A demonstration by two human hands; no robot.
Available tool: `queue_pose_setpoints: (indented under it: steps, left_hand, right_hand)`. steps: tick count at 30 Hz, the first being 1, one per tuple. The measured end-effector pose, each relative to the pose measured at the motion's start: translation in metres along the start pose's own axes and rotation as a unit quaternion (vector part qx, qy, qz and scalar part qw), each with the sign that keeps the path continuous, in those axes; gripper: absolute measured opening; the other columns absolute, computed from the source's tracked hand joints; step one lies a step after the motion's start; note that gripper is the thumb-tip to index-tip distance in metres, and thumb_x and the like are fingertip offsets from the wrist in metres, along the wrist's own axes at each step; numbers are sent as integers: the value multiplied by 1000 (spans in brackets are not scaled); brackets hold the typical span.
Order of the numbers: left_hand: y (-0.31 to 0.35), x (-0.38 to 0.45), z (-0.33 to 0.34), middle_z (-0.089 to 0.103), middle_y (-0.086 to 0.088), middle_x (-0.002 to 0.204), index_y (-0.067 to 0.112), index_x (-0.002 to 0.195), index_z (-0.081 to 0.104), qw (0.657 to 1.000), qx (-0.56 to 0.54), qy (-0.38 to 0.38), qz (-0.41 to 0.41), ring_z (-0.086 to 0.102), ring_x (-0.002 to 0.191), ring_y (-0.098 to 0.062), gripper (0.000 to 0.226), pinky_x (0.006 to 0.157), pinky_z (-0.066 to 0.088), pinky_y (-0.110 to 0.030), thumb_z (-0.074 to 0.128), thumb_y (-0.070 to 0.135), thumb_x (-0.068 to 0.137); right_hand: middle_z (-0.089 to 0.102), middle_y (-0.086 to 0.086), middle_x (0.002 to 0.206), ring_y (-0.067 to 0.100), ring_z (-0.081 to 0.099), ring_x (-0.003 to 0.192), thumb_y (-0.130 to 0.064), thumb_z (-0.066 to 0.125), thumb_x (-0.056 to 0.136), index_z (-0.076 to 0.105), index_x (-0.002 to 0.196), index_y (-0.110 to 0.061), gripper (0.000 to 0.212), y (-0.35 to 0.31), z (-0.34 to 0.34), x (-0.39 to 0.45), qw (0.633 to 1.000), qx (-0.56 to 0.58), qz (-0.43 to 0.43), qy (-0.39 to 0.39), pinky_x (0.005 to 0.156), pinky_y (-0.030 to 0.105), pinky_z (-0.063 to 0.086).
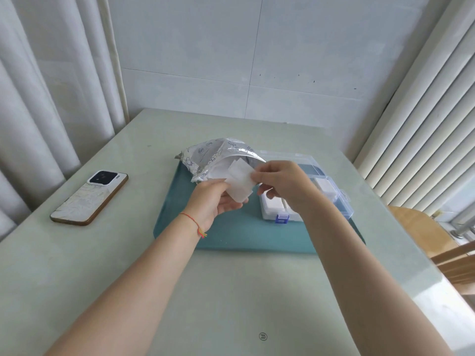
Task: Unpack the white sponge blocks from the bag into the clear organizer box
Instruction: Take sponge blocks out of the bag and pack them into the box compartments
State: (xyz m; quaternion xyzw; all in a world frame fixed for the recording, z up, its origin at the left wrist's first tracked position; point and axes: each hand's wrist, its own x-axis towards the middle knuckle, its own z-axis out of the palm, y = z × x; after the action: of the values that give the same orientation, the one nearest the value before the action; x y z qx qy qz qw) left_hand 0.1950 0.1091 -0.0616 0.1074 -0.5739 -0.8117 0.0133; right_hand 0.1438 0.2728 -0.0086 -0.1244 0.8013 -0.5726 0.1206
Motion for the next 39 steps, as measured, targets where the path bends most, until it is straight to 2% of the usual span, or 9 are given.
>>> queue_pose_setpoints:
  steps: [7, 11, 13, 16, 18, 22, 27, 32, 39]
  left_hand:
    - [4, 1, -4, 72, -24, 101, 1, 110, 66, 998, -59, -21, -25, 73, 83, -33, 33, 64, 59, -30, 47, 27, 101]
    - [-4, 2, -9, 71, -24, 90, -2, 102, 67, 995, 95, 23, 19, 72, 71, -29, 19, 56, 57, -27, 51, -4, 93]
    - [-7, 3, -12, 71, -24, 85, -1, 96, 68, 987, 153, 48, 25, 71, 65, -27, 22, 52, 57, -28, 47, -7, 90]
    - [-9, 5, -14, 70, -25, 81, -1, 92, 68, 980, 188, 65, 27, 69, 61, -27, 22, 49, 56, -27, 47, -7, 88]
    - [-10, 6, -15, 70, -27, 80, -3, 91, 68, 977, 196, 73, 28, 69, 61, -28, 21, 48, 56, -27, 47, -7, 87]
    - [-11, 6, -16, 70, -28, 82, -2, 90, 68, 979, 187, 75, 26, 68, 61, -28, 23, 49, 56, -27, 47, -7, 87]
    - [-11, 8, -16, 69, -27, 80, 1, 89, 68, 980, 181, 74, 26, 68, 62, -30, 23, 52, 58, -29, 46, -7, 87]
    - [-12, 8, -15, 69, -23, 79, -1, 92, 68, 984, 163, 66, 20, 69, 59, -26, 23, 50, 56, -28, 46, -8, 88]
    - [-10, 10, -15, 68, -23, 79, -5, 101, 65, 991, 115, 63, 5, 70, 57, -23, 22, 50, 56, -26, 45, -6, 91]
  right_hand:
    - [57, -5, 55, 11, 42, 46, -24, 73, 84, 64, 75, -11, 18, 5, 18, 3, 988, -147, 31, 25, 47, 22, 34]
    - [48, -5, 59, 14, 42, 54, -35, 69, 87, 60, 74, -13, 27, 5, 15, 12, 967, -247, -3, 56, 50, 25, 31]
    - [51, -10, 68, 18, 50, 71, -31, 63, 90, 65, 88, -17, 14, 8, 13, 20, 941, -319, -43, 109, 55, 26, 35]
    - [62, -6, 101, 22, 59, 94, -38, 60, 90, 62, 119, -22, 33, 9, 21, 29, 889, -451, -44, 68, 69, 28, 42]
    - [62, 0, 109, 25, 59, 98, -46, 57, 91, 58, 120, -19, 40, 7, 27, 36, 861, -505, -35, 47, 71, 29, 43]
    - [58, -3, 92, 22, 56, 84, -60, 62, 82, 58, 105, -19, 47, 2, 38, 48, 824, -566, -7, 20, 66, 28, 41]
    - [61, -1, 96, 25, 58, 83, -28, 60, 86, 62, 106, -18, 23, 1, 42, 49, 794, -606, -25, 25, 64, 27, 40]
    - [57, 1, 89, 26, 51, 75, -6, 50, 89, 66, 106, -19, 27, 2, 44, 48, 761, -642, -70, 52, 63, 27, 37]
    - [59, 6, 90, 32, 55, 80, -13, 47, 92, 66, 95, -15, 19, 3, 26, 36, 808, -561, -127, 126, 62, 31, 38]
